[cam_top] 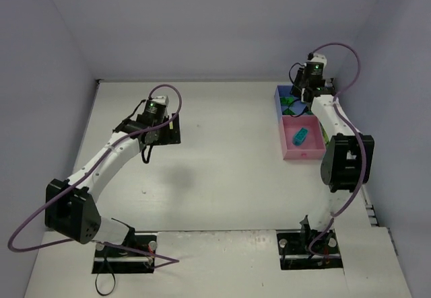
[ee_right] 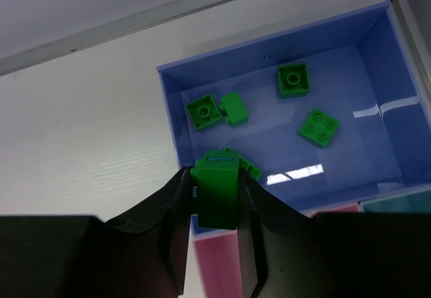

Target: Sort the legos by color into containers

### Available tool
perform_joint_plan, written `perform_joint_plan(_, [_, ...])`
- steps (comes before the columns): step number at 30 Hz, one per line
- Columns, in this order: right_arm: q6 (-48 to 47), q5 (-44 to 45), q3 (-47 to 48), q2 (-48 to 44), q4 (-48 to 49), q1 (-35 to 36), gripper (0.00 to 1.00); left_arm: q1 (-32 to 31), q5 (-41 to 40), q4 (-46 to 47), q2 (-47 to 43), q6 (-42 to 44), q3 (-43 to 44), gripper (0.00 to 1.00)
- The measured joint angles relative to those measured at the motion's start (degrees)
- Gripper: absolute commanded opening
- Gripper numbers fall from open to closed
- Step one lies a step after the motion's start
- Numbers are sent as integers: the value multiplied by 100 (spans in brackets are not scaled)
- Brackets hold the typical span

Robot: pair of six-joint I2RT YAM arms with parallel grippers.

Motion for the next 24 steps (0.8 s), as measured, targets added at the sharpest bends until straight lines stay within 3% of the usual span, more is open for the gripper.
perform_joint_plan(5, [-63,-728,564,780,-13,-420,27,133,236,181,367,549,295,75])
perform_joint_plan(9, [-92,-1113,780,1292,-48,-531,60,249,531,247,549,1021,599,75])
perform_joint_plan(12, [-184,-1266,785,1392,-125,-560,71,380,800,275,669,1397,879,75])
perform_joint_plan(19, [-269,-1552,748,1058,-175,-557,73,474,1436,313,1019,2922,1200,75])
perform_joint_plan(24, [-201,-1762,0,-125,-170,-450,74,562,1552,9,1591,4393,1598,75])
